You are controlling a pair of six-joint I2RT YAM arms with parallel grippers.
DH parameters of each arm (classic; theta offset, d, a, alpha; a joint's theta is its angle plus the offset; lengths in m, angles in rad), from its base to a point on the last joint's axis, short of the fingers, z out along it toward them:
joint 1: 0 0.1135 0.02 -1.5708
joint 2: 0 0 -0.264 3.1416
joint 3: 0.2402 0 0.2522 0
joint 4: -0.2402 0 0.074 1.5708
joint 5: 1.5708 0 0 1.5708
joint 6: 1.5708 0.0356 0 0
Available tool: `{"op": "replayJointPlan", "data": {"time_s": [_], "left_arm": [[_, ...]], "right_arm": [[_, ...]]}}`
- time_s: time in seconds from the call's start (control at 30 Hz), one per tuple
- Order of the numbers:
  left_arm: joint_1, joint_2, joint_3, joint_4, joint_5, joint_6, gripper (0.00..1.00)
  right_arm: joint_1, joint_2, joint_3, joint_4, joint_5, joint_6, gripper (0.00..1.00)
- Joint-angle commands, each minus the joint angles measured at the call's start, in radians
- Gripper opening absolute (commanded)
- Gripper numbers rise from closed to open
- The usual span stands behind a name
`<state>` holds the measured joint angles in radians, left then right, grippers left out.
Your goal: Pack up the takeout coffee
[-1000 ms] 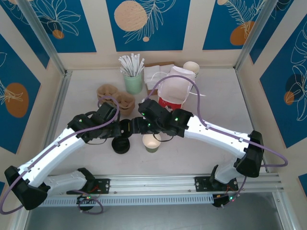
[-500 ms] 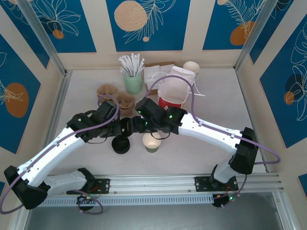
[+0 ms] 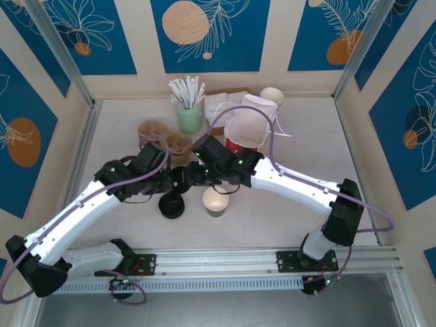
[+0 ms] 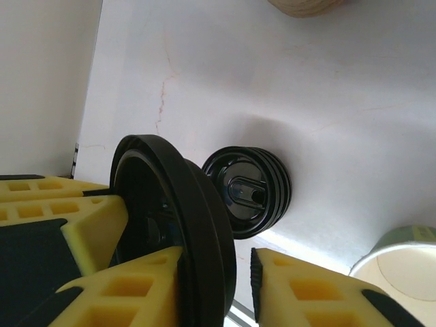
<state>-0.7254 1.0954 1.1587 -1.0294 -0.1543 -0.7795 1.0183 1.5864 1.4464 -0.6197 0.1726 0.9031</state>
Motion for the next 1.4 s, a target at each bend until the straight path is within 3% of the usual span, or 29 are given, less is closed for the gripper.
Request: {"op": "replayJointPlan", "data": {"time_s": [0.0, 0.17, 0.3, 0.53, 0.67, 0.73, 0.93, 1.13, 1.23, 1.37], "left_arm": [[-0.015, 0.003, 0.035, -0.009, 0.018, -0.003, 0.13], [-0.017, -0.001, 0.045, 0.007, 0.027, 0.012, 0.13], [-0.016, -0.023, 0.050, 0.044, 0.049, 0.056, 0.17], [-0.016, -0.102, 0.099, 0.117, 0.084, 0.225, 0.46], [-0.017, -0.154, 0.106, 0.168, 0.122, 0.455, 0.68], [-0.017, -0.170, 0.121, 0.184, 0.174, 0.577, 0.71], [-0.025, -0.192, 0.149, 0.226, 0.192, 0.828, 0.69], [-0.046, -0.299, 0.013, 0.376, 0.337, 1.078, 0.66], [-0.069, -0.329, -0.041, 0.382, 0.406, 1.203, 0.71], [-0.118, -0.329, -0.051, 0.354, 0.390, 1.278, 0.76]], "right_arm": [[-0.006, 0.015, 0.036, 0.008, -0.039, -0.001, 0.23], [-0.017, 0.017, 0.046, -0.005, -0.048, -0.002, 0.06], [-0.029, 0.002, 0.047, -0.033, -0.042, -0.007, 0.00], [-0.072, -0.060, 0.019, -0.084, -0.075, -0.007, 0.00], [-0.108, -0.072, 0.037, -0.163, -0.156, -0.024, 0.00], [-0.115, -0.075, 0.055, -0.214, -0.180, -0.040, 0.00], [-0.138, -0.111, 0.052, -0.280, -0.265, -0.078, 0.00], [-0.161, -0.134, 0.052, -0.377, -0.349, -0.112, 0.00], [-0.181, -0.162, 0.019, -0.383, -0.385, -0.103, 0.00], [-0.190, -0.179, 0.015, -0.415, -0.430, -0.109, 0.00]]}}
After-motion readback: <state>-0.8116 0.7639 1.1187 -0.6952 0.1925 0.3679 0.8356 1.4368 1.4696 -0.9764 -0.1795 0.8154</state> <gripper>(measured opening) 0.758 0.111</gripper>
